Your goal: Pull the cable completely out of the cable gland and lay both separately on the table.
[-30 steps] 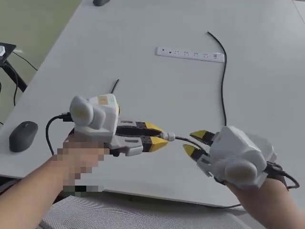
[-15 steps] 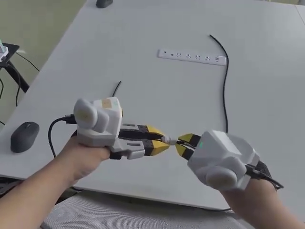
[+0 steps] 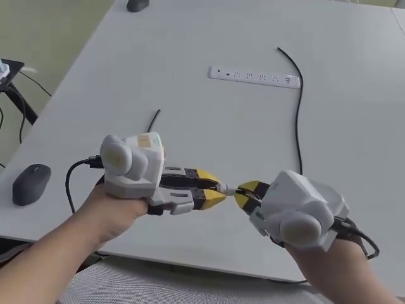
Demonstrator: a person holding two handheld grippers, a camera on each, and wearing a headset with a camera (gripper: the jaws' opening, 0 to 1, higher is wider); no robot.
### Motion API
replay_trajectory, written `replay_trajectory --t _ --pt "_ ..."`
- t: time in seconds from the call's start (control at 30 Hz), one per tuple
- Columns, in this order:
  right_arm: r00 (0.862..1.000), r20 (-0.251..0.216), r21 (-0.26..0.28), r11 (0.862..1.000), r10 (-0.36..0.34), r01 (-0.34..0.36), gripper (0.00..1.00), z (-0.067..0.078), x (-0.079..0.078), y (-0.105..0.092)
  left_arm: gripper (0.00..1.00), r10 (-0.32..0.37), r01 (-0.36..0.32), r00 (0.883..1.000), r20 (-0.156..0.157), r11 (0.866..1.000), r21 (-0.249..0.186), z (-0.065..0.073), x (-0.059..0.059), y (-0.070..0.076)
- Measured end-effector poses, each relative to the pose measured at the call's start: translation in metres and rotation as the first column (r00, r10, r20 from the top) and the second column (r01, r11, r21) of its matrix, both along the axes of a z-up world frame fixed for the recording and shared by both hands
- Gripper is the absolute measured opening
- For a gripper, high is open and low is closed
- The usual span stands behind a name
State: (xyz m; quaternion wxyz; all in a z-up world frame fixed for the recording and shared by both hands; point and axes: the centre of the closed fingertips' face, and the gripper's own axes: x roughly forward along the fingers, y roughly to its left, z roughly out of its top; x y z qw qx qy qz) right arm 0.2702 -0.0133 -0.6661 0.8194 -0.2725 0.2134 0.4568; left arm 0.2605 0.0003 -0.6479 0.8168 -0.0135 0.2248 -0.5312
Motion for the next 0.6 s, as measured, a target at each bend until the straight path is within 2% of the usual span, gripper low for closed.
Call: replay_trajectory --t 0.3,0.53,0.6 --pt "0.998 -0.042 0.032 0.998 -0.057 0.058 0.00 -0.005 0.005 -0.008 0.15 0.012 -0.012 1.000 0.002 1.000 -0.001 0.000 0.002 0.001" --pt "0.988 -0.099 0.060 0.990 -0.120 0.126 0.00 -0.014 0.008 -0.021 0.15 0.013 -0.013 1.000 0.002 1.000 -0.003 0.002 0.000 0.000" --pt "0.980 -0.126 0.069 0.984 -0.152 0.161 0.00 -0.019 0.009 -0.025 0.15 0.014 -0.014 1.000 0.001 1.000 -0.004 0.002 -0.001 -0.001"
